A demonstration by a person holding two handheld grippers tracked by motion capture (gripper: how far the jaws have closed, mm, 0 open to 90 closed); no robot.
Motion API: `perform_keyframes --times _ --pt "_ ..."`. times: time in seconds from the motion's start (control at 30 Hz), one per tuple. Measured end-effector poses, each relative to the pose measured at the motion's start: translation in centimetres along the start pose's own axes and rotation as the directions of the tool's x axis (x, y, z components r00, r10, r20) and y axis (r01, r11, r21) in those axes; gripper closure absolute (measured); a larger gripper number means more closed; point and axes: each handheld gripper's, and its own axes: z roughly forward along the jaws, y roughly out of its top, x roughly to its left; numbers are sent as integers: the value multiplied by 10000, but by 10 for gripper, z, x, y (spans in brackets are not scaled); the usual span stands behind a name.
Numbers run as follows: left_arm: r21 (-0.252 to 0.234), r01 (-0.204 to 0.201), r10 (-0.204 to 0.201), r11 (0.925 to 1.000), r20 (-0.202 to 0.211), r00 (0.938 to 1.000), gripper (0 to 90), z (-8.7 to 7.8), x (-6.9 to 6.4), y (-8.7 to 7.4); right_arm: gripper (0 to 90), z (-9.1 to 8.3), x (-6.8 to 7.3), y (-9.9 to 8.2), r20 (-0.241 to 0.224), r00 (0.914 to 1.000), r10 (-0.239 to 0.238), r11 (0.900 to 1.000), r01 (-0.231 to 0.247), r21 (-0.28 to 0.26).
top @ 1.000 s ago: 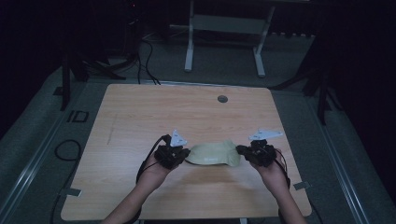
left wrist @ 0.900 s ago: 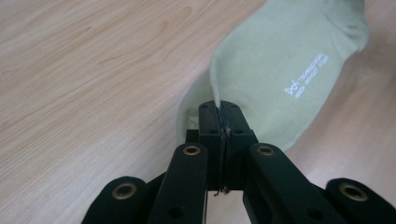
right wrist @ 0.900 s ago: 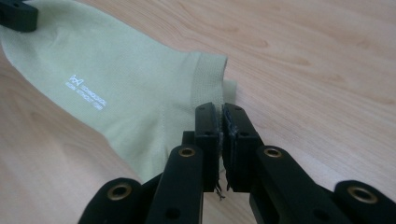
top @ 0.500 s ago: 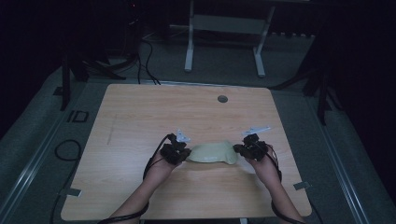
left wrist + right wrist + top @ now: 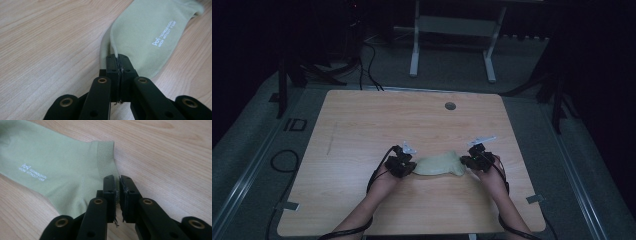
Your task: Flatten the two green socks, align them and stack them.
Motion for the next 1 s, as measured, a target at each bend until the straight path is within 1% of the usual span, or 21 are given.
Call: perform_keyframes --times 0.1,0.13,0.17,0.2,0.23,0.27,0.3,0.33,0.4,0.5,0.53,0.57,0.6,0.63,0.67,0.73,0.8,0.87,0.9,0.93,1.0 --pt "22 41 -41 10000 -85 10000 863 1 0 -2 778 2 1 -2 -173 9998 43 10000 -42 60" --pt "-1 52 -52 10000 -23 10000 830 1 1 -2 747 1 1 -1 -192 9997 115 9999 -114 34" --pt "-66 39 -40 10000 -83 10000 778 -1 1 -1 715 0 2 -1 -204 9997 134 9999 -134 -40" --pt "-187 126 -130 9997 -209 9997 724 -3 1 -1 702 -3 2 0 -204 9997 168 9998 -171 -122" --pt "-369 254 -265 9990 -283 9992 638 -6 2 0 682 -7 3 0 -174 9997 174 9996 -178 -240" --pt "-611 352 -373 9975 -327 9988 601 -10 2 1 672 -10 4 1 -155 9998 126 9992 -132 -366" --pt "-826 407 -436 9958 -330 9985 600 -14 2 3 670 -14 5 2 -145 9998 97 9988 -104 -479" --pt "-1001 373 -409 9943 -348 9986 599 -18 0 5 654 -17 7 3 -187 9998 78 9984 -88 -567" --pt "-1239 184 -233 9921 -386 9990 599 -24 -6 9 648 -22 12 5 -293 9996 -55 9980 36 -634" --pt "-1172 -255 239 9928 -153 9996 692 -22 -18 13 661 -23 22 5 -440 9984 -350 9974 322 -637" --pt "-1024 -446 437 9937 -113 9990 717 -20 -21 13 676 -22 26 5 -456 9980 -437 9974 410 -594" --pt "-915 -549 546 9943 -58 9985 718 -16 -24 13 679 -21 29 4 -489 9975 -509 9970 479 -609" --pt "-796 -567 567 9952 -26 9984 725 -11 -25 12 693 -19 31 3 -552 9969 -556 9968 522 -613" --pt "-680 -511 507 9964 -72 9987 738 -7 -26 12 735 -17 33 2 -612 9966 -560 9970 526 -564" --pt "-562 -456 455 9974 -20 9990 741 -3 -25 11 741 -15 34 1 -608 9965 -580 9969 546 -567" --pt "-333 -358 354 9988 -122 9993 746 5 -22 9 774 -10 34 -2 -689 9964 -500 9979 470 -439" --pt "-221 -169 165 9996 -171 9997 747 10 -17 6 782 -5 32 -4 -659 9967 -476 9986 459 -273" --pt "-94 -129 126 9999 -313 9994 746 12 -14 3 794 0 30 -8 -683 9966 -452 9989 444 -125" --pt "-147 -79 75 9999 -314 9995 747 12 -12 1 794 1 30 -9 -667 9968 -445 9990 441 -65" --pt "-169 -22 16 9999 -352 9994 747 12 -11 0 793 3 29 -11 -754 9963 -423 9991 422 -29" --pt "-144 -25 19 9999 -411 9992 746 10 -8 -1 793 4 29 -12 -860 9957 -346 9994 336 -125"
